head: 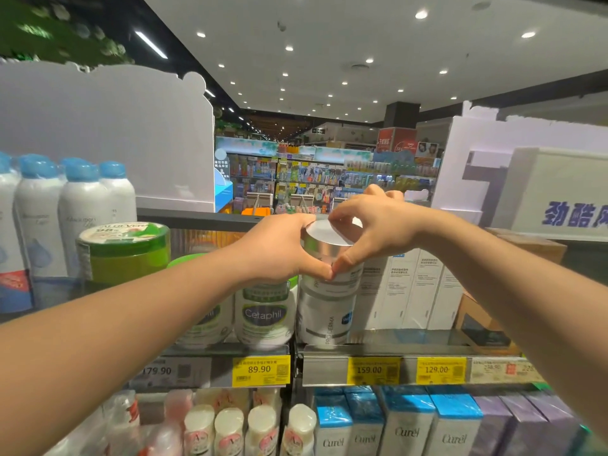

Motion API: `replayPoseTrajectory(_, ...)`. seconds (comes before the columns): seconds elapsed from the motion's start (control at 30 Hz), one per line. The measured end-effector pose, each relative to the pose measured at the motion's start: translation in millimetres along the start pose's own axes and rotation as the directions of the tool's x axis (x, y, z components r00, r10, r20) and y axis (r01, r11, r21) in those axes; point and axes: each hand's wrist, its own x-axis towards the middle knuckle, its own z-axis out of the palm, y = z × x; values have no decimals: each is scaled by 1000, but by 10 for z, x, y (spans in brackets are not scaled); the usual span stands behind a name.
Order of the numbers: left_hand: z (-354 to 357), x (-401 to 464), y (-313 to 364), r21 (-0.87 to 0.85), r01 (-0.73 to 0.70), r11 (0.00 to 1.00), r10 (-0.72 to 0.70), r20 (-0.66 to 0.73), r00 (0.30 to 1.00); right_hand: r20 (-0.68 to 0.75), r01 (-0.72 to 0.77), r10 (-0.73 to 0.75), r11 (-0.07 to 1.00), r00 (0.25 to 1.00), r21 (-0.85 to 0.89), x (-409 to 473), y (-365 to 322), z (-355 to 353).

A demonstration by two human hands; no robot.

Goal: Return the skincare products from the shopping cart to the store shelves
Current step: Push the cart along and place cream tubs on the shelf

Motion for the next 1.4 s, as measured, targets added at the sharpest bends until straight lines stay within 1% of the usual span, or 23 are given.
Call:
replayPoseTrajectory(0.17,16,-23,27,69,55,996,-56,14,998,8,3,-3,1000,1000,-14,17,13,84)
replayPoseTrajectory(0.3,5,-53,49,77,75,994,-76,18,997,25,-6,5,1000,1000,30,9,13,94)
replayPoseTrajectory(0.43,1,-86,63,70,66,995,-68,26,997,54,-33,29,997,998,72,-10,47,115)
replayPoseTrajectory(0.6,-26,-98,74,122,51,991,-57,46,997,65,-55,49,993,997,102,-68,45,125)
replayPoseTrajectory(0.67,-35,-116,62,142,35,989,-41,39,998,49,-61,55,990,997,128,-113,48,133)
replayPoseTrajectory(0.73,-50,-136,44,148,10,989,-10,1,1000,11,-59,58,984,998,167,-166,60,159)
replayPoseTrajectory(0.83,-91,-171,55,151,26,988,-14,-82,997,-66,-43,65,954,996,296,-244,46,198)
replayPoseTrajectory(0.93,-128,-219,81,119,40,992,-23,-135,991,-187,-2,90,904,978,427,-337,11,259)
replayPoseTrajectory(1.03,-147,-293,100,57,33,998,-23,-166,986,-334,24,143,894,932,448,-464,-65,308)
replayPoseTrajectory(1.13,-132,-409,129,19,27,999,-23,-186,982,-425,40,179,888,888,457,-582,-150,362)
replayPoseTrajectory(1.3,-83,-609,138,-89,7,996,-24,-185,982,-465,21,229,881,855,473,-778,-173,546)
replayPoseTrajectory(1.4,-59,-723,171,-144,-18,989,-13,-212,977,-484,13,253,877,838,481,-957,-210,595)
